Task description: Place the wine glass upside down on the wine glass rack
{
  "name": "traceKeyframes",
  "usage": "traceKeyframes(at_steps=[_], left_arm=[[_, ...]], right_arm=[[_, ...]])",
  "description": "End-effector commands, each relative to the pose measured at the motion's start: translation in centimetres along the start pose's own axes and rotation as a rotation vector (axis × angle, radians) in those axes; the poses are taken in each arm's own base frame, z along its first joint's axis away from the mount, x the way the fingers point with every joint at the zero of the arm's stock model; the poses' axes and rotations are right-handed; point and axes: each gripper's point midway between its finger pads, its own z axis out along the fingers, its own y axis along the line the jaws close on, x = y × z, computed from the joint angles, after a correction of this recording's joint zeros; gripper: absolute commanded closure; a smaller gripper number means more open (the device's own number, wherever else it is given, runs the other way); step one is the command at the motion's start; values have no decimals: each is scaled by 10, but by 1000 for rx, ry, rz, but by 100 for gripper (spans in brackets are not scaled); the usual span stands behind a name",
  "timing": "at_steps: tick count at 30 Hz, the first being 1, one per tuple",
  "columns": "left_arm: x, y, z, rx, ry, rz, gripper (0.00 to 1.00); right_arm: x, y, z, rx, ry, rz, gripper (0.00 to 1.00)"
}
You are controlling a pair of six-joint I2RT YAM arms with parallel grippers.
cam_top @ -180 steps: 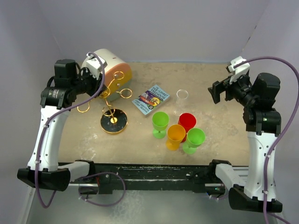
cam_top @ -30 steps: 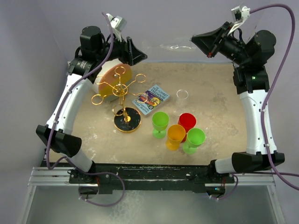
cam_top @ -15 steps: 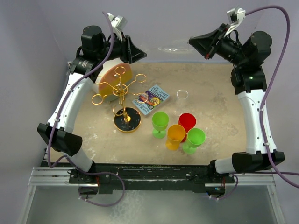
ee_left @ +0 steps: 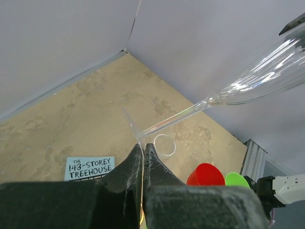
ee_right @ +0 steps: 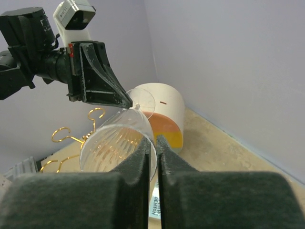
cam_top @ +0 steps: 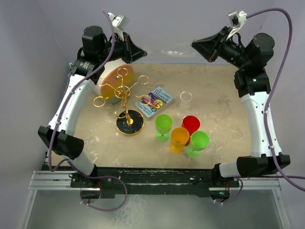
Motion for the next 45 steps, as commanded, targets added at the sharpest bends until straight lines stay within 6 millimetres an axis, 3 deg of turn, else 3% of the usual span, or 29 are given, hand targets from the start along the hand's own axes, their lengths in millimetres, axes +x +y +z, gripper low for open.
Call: traceKeyframes(at_steps=[1, 7, 12, 15, 22, 29, 36, 45], left_arm=[[-26, -19, -11, 13, -68, 67, 100], [-34, -18, -23, -44, -82, 105, 100], [-49, -10, -47, -115, -117, 155, 100], [-64, 0, -74, -218, -152, 206, 100], [-97, 27, -140, -589, -177, 518, 100], [-114, 44, -172, -793, -130, 736, 100], [-115, 64, -162, -896, -20, 908, 100], [-89, 85, -117, -966, 174, 1123, 100]], right_arm=[[-9, 12, -6, -19, -23, -62, 87], [-10, 17, -15, 5, -9, -105, 43], [-20, 16, -31, 93, 4, -193, 22], [-22, 11, -42, 166, 28, -231, 15], [-35, -6, -57, 273, 37, -292, 11], [-24, -15, -61, 279, 59, -273, 11], [-15, -21, -66, 284, 76, -266, 11], [-14, -24, -76, 294, 76, -261, 11]])
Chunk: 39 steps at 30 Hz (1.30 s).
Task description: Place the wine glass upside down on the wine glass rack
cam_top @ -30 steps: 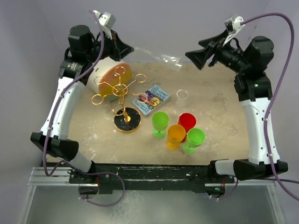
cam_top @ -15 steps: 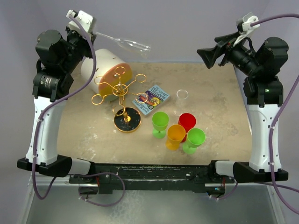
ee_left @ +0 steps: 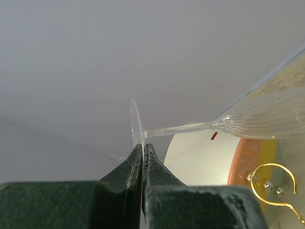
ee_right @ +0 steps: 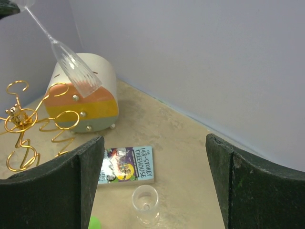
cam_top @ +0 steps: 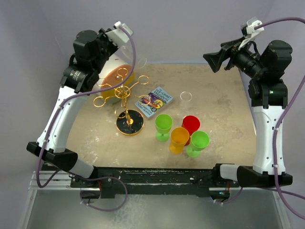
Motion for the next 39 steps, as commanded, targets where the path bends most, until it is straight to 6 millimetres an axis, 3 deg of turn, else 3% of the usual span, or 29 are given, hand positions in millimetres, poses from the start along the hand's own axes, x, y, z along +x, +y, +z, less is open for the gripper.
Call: traceKeyframes(at_steps=[1, 9, 16, 33, 39], left_arm=[[-6, 4, 13, -105, 29, 180, 100], [-1, -54, 30, 43, 36, 357, 100], [9, -85, 21, 190, 17, 474, 100], [30, -118, -2, 384, 6, 528, 100], [37, -119, -9, 393, 21, 538, 100]], right_arm=[[-18, 8, -14, -15, -53, -45, 11], [-14, 9, -20, -13, -47, -55, 11], [-8, 8, -19, -26, -38, -51, 10], [-4, 6, -23, -35, -39, -46, 9], [-1, 4, -23, -36, -36, -40, 9]])
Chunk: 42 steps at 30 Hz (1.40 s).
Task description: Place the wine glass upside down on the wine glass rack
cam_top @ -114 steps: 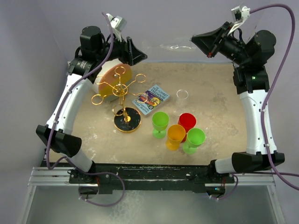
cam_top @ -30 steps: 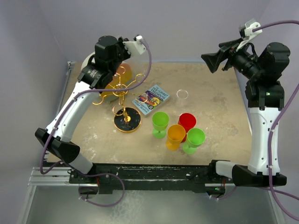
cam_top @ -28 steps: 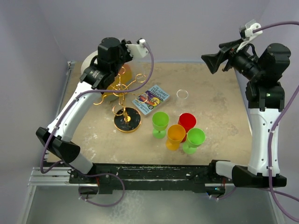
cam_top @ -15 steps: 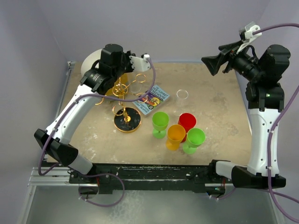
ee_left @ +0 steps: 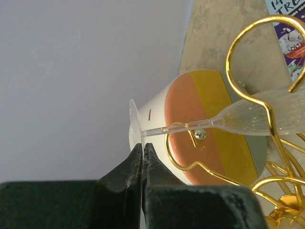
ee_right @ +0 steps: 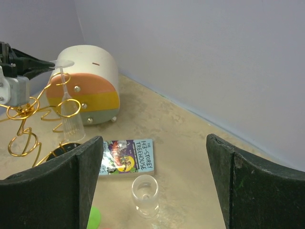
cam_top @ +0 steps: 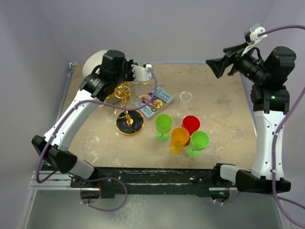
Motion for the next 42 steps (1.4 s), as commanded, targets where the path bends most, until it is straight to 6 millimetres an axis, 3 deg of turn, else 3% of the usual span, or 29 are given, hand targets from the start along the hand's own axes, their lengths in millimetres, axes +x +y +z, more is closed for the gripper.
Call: traceKeyframes(at_steps=[1, 24, 42], left_arm=[[-6, 11, -20, -40, -37, 7, 100], [2, -11, -31, 26, -36, 3, 100], [29, -2, -23, -24, 31, -46, 99]], right_arm=[[-14, 5, -6, -17, -49, -42, 9], [-10, 4, -12, -10, -52, -44, 7], [-9, 5, -12, -19, -53, -42, 7]])
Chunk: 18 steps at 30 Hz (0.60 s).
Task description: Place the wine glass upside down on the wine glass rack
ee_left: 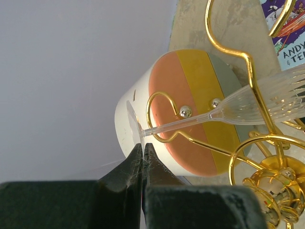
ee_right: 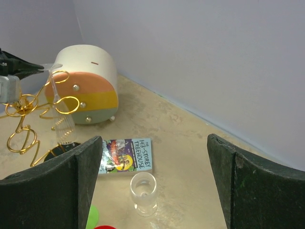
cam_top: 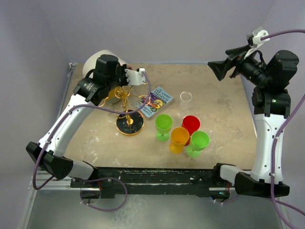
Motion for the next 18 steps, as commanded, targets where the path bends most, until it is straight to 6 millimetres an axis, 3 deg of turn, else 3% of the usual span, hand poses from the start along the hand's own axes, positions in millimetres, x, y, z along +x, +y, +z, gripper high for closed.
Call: traceKeyframes(at_steps=[1, 18], left_arm=[[1, 19, -7, -78, -12, -27, 99], [0, 20, 20, -51, -15, -26, 92]], right_arm=[[-11, 6, -3, -27, -41, -32, 7], [-10, 5, -4, -20, -39, -35, 7]])
